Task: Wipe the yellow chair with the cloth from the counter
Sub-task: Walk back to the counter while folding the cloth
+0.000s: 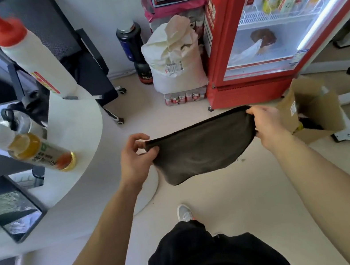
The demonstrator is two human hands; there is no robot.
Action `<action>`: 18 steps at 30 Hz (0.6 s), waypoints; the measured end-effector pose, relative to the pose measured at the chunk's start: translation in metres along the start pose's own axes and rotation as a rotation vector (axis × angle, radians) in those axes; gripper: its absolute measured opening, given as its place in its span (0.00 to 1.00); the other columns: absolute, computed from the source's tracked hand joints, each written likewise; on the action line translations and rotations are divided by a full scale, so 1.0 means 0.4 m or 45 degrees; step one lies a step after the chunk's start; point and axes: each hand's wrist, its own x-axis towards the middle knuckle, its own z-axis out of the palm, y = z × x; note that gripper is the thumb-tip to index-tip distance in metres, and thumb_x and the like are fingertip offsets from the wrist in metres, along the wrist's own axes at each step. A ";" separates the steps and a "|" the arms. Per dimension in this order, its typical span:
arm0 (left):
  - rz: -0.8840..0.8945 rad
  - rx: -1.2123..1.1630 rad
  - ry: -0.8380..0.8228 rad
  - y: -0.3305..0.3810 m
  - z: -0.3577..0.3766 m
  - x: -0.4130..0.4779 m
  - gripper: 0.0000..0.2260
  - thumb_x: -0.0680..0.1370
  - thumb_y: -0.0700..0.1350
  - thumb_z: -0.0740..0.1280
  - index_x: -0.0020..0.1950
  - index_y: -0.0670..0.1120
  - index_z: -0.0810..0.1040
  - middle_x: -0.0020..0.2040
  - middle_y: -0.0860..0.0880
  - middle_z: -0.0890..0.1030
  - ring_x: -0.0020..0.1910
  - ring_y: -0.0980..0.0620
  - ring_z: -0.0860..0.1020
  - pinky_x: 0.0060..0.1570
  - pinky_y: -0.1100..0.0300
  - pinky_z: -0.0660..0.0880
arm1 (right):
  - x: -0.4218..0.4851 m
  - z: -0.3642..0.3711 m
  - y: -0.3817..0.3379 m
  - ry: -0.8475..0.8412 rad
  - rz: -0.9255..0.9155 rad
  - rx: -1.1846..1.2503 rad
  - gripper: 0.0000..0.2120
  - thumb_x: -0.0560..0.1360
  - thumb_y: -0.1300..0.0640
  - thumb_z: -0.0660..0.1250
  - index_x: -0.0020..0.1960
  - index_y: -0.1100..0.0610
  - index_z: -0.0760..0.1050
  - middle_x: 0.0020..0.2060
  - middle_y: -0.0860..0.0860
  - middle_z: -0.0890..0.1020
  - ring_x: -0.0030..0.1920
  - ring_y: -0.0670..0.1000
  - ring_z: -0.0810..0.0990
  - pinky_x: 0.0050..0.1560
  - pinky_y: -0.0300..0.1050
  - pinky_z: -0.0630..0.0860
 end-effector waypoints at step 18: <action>-0.288 -0.405 0.001 0.193 0.281 0.132 0.07 0.75 0.35 0.69 0.51 0.44 0.79 0.45 0.44 0.85 0.45 0.47 0.83 0.55 0.44 0.81 | 0.041 0.225 -0.088 -1.025 -0.210 -0.069 0.12 0.78 0.66 0.66 0.52 0.52 0.84 0.48 0.53 0.87 0.51 0.51 0.85 0.56 0.50 0.80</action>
